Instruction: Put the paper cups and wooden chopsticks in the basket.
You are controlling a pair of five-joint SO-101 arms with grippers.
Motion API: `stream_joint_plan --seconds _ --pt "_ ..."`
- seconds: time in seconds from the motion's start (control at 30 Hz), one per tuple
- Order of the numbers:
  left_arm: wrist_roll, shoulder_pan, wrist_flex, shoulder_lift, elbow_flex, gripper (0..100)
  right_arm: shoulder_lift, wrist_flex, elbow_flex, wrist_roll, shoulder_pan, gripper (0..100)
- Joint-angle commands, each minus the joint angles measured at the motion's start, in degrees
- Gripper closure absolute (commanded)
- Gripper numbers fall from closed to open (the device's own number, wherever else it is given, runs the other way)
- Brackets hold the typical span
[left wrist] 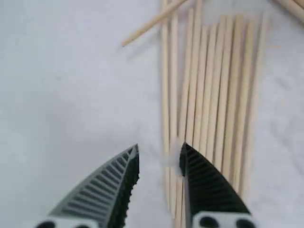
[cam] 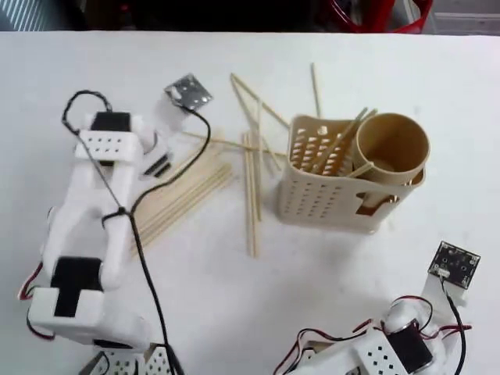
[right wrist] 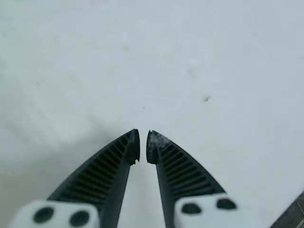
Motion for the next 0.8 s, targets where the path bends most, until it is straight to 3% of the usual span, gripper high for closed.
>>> stream_joint_plan --seconds 0.0,0.27,0.63,0.77 --pt "1.2 1.9 -0.4 5.7 -4.9 85 0.0 0.0 0.5 0.4 0.5 96.1" --pt "1.8 1.8 1.1 21.7 -16.6 84 0.0 0.0 0.5 0.4 0.5 96.1" --pt "2.3 1.8 1.9 33.8 -24.4 85 0.0 0.0 0.5 0.4 0.5 96.1" --pt "5.3 1.7 7.6 36.9 -30.6 85 0.0 0.0 0.5 0.4 0.5 96.1"
